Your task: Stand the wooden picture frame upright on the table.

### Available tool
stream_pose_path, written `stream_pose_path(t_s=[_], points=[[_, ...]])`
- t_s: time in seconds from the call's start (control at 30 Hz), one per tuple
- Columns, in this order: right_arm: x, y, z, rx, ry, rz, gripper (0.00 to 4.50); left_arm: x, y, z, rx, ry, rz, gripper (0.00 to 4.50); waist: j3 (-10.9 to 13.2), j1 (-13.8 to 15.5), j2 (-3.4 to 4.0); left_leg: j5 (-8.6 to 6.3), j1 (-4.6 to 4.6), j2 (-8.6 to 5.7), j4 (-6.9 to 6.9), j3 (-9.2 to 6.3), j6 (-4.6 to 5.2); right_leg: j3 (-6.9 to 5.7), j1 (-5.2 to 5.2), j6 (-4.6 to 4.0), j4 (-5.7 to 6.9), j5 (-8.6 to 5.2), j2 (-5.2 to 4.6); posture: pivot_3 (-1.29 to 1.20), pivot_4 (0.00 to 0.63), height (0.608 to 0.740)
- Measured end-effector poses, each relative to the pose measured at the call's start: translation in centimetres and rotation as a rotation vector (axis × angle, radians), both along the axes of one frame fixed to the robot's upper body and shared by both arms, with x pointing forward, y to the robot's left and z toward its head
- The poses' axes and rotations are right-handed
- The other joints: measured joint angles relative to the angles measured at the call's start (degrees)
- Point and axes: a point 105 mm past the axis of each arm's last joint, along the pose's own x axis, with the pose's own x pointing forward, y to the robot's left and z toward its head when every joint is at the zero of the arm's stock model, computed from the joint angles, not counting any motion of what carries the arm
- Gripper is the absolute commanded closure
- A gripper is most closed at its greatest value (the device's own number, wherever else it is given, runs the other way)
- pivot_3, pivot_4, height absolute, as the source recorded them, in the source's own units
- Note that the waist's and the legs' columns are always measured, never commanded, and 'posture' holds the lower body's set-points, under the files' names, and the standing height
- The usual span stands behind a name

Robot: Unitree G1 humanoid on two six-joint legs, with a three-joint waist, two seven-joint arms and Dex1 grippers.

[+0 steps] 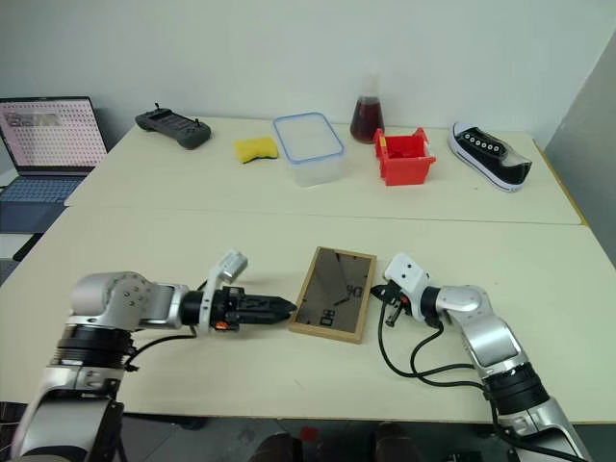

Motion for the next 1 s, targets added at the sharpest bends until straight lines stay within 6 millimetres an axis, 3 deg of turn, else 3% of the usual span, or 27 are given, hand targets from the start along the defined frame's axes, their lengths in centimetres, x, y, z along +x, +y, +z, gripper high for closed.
stream_pose_path(t_s=[0.23,0.43,0.63,0.83,1.0], points=[[-0.6,2.0,0.2,0.041,0.017,-0.001,4.5,0.2,-2.8,-0.4,-0.066,-0.022,-0.001,0.03,-0.04,0.77,0.04,-0.01,-0.01,-0.06,0.04,0.01,0.01,0.0,0.02,0.0,0.0,0.0,-0.06,0.0,0.15,0.74],[-0.8,2.0,0.2,0.063,0.029,-0.042,4.5,0.0,-3.7,-0.5,-0.09,-0.036,0.034,0.03,-0.06,0.95,0.02,-0.01,0.0,-0.1,0.05,0.01,0.02,0.01,0.06,0.01,0.0,0.0,-0.11,0.0,0.15,0.74],[-0.2,1.2,0.5,0.067,0.013,-0.096,4.5,-1.3,-3.8,-1.1,-0.08,-0.022,0.01,1.17,-0.06,0.73,0.02,-0.01,0.01,-0.08,0.04,0.0,0.02,0.01,0.04,0.01,0.01,0.0,-0.08,0.0,0.15,0.74],[0.6,0.5,1.1,0.061,-0.007,-0.127,4.5,-1.1,-2.5,-0.9,-0.045,-0.042,0.029,2.4,-0.06,0.66,0.02,-0.02,0.02,-0.06,0.01,0.0,0.03,0.01,0.03,0.0,0.01,0.0,-0.06,0.0,0.15,0.74],[1.1,0.2,2.0,0.071,-0.043,-0.147,4.5,-0.7,-2.4,-0.7,-0.047,-0.081,0.042,3.19,-0.06,0.7,0.02,-0.01,0.02,-0.06,0.01,0.01,0.02,0.02,0.03,0.0,0.01,0.0,-0.06,0.0,0.15,0.74]])
